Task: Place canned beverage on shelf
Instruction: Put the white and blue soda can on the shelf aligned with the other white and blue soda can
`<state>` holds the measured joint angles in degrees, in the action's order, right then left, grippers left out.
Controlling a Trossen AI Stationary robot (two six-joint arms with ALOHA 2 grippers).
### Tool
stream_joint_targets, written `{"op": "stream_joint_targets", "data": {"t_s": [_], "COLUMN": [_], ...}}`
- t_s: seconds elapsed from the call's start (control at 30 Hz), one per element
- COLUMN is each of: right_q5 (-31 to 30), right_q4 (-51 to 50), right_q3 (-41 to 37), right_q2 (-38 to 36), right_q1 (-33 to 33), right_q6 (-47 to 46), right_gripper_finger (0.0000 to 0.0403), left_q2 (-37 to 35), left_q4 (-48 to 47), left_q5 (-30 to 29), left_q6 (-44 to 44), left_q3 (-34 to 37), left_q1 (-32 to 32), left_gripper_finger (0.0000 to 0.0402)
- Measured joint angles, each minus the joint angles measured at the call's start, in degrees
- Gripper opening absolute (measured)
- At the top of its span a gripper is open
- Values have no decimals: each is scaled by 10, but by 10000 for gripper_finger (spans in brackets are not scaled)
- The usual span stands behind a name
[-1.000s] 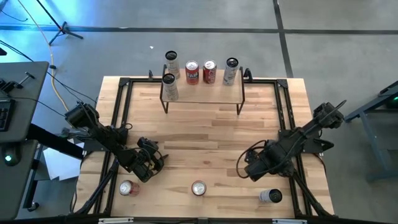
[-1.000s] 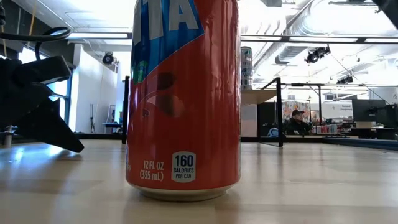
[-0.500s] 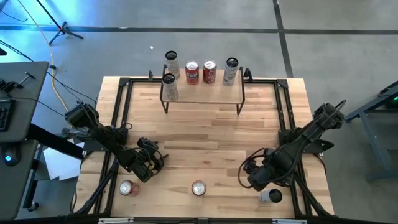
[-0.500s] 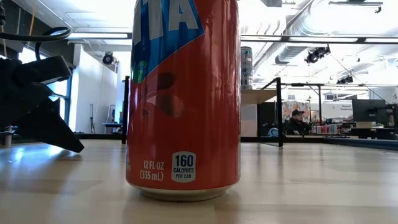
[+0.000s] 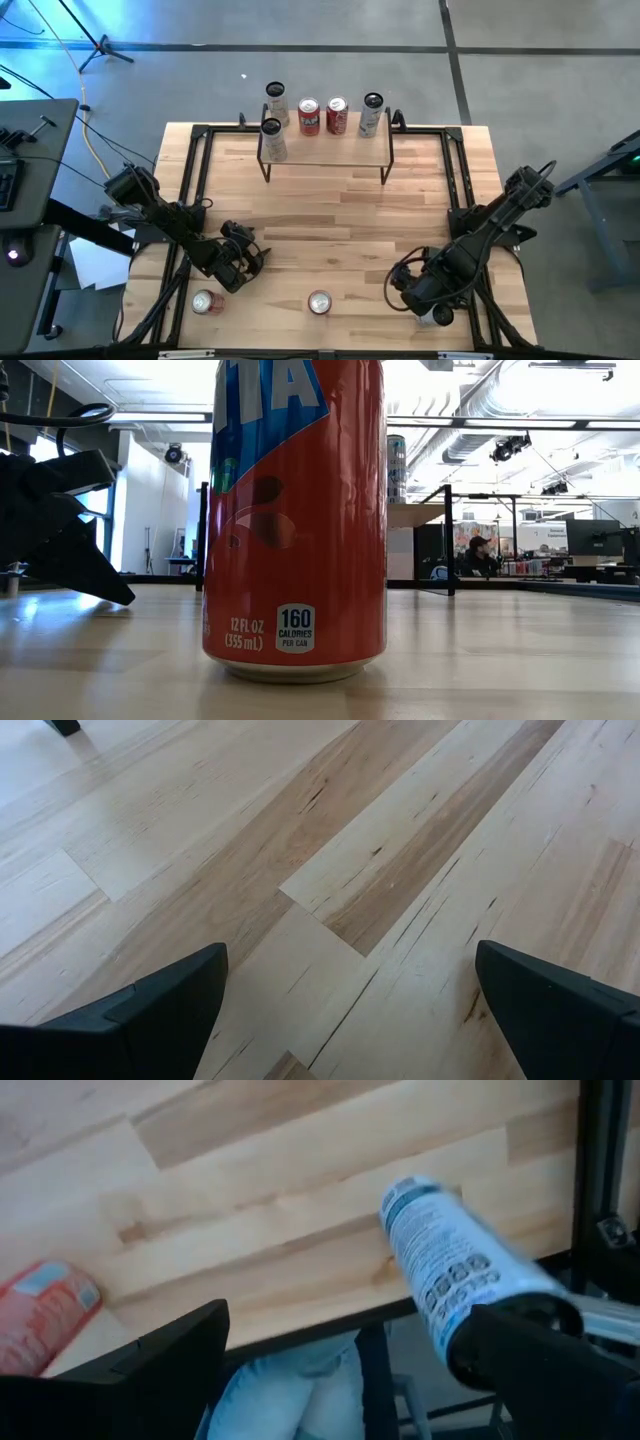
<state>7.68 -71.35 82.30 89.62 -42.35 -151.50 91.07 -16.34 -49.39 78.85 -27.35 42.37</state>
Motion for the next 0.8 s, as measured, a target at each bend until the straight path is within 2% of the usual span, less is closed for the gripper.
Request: {"op": "stream_joint_targets", "data": {"t_s": [0.23, 0.63, 0.8], "right_q5": [23, 17, -40], "right_q4": [54, 74, 50], "right_q3": [0, 0, 0], "right_q2": [0, 0, 1], "right_q1": [-36, -126, -163], "right_q6": [-9, -57, -83], "right_gripper_finger": [400, 400, 400], "left_q2": [0, 0, 0], "left_q4": [0, 0, 0], "left_q5": [0, 0, 0], "left_q6": [0, 0, 0], "left_q3": [0, 0, 0], "left_q1": [0, 0, 0], "left_gripper_finger": [400, 400, 400]}}
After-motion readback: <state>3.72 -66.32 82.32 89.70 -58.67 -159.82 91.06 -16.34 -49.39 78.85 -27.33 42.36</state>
